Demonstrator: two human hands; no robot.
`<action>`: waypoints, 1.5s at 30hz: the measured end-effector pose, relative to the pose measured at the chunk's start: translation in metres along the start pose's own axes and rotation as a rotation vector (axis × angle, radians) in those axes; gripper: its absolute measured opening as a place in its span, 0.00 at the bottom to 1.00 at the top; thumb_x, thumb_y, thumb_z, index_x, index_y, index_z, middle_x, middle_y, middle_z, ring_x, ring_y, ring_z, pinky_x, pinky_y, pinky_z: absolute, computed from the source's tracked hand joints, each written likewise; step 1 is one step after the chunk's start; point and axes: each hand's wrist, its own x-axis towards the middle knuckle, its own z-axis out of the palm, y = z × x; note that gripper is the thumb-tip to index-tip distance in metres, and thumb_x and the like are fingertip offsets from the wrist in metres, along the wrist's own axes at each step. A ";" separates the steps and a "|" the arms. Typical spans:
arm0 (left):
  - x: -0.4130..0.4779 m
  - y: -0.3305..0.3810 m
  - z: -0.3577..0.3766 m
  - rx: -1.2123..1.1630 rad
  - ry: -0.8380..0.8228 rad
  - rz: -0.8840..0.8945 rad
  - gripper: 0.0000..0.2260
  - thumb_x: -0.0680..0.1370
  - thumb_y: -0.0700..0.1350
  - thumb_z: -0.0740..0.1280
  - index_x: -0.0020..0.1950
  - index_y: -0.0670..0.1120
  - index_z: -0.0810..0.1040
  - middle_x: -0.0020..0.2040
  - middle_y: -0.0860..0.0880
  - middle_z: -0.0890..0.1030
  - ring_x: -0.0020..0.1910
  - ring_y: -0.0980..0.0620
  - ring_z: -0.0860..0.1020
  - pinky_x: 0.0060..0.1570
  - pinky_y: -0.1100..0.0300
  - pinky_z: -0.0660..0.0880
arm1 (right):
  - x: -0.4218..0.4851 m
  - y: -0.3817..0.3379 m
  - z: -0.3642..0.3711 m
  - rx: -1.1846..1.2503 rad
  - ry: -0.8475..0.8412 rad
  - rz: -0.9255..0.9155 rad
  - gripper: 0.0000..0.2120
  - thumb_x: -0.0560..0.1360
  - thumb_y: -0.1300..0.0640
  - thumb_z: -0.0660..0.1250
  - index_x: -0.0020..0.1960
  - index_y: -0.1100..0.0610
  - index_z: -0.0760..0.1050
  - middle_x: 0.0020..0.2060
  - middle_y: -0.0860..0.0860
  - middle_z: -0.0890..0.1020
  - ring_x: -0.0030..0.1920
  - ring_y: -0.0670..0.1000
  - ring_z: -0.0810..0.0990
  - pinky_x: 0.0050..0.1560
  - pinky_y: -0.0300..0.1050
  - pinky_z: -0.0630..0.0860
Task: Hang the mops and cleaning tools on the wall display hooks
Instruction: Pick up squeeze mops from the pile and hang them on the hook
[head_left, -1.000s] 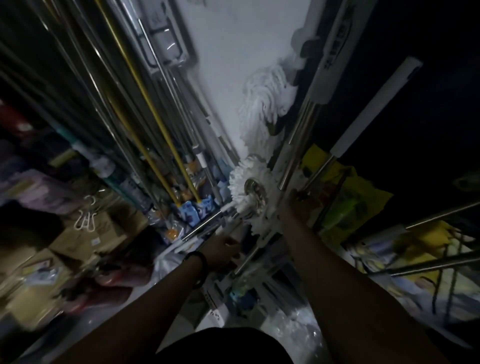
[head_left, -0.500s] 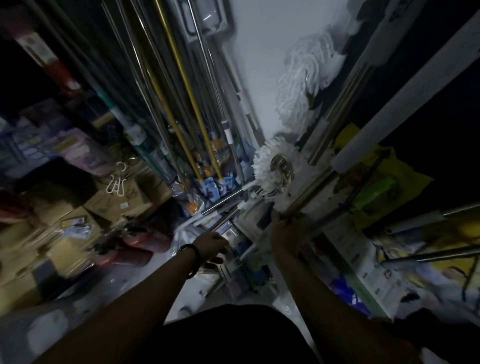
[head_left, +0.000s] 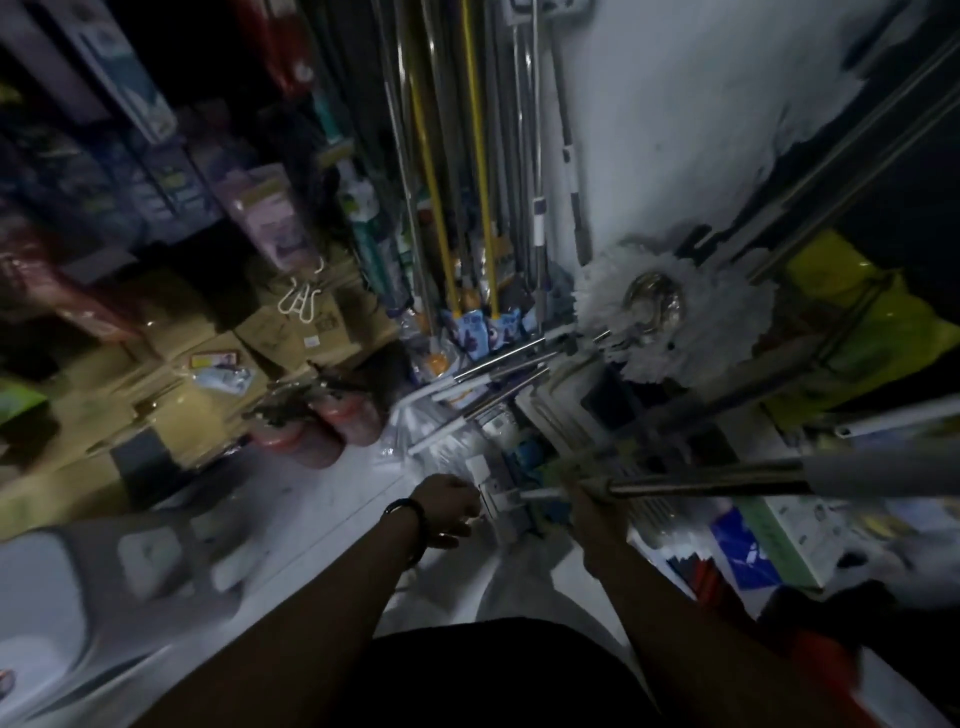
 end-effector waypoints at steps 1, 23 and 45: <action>-0.004 -0.012 -0.004 -0.025 -0.010 -0.017 0.08 0.82 0.49 0.67 0.56 0.47 0.82 0.56 0.44 0.85 0.45 0.44 0.83 0.47 0.53 0.79 | -0.009 0.008 0.009 0.023 0.004 -0.005 0.16 0.72 0.48 0.82 0.49 0.56 0.80 0.46 0.53 0.83 0.51 0.57 0.81 0.58 0.58 0.79; 0.040 -0.093 0.095 -0.982 -0.194 -0.018 0.10 0.82 0.45 0.62 0.47 0.43 0.82 0.43 0.42 0.83 0.38 0.42 0.84 0.34 0.58 0.82 | -0.173 -0.018 -0.039 0.007 -0.061 -0.264 0.30 0.69 0.31 0.77 0.55 0.57 0.86 0.48 0.55 0.90 0.49 0.58 0.90 0.52 0.63 0.86; -0.034 -0.028 0.177 -1.116 -0.412 0.186 0.14 0.84 0.54 0.66 0.56 0.43 0.81 0.56 0.45 0.79 0.58 0.48 0.78 0.69 0.55 0.70 | -0.172 -0.097 -0.056 -1.945 0.055 -0.925 0.12 0.81 0.54 0.65 0.62 0.52 0.81 0.57 0.53 0.85 0.57 0.57 0.85 0.55 0.53 0.78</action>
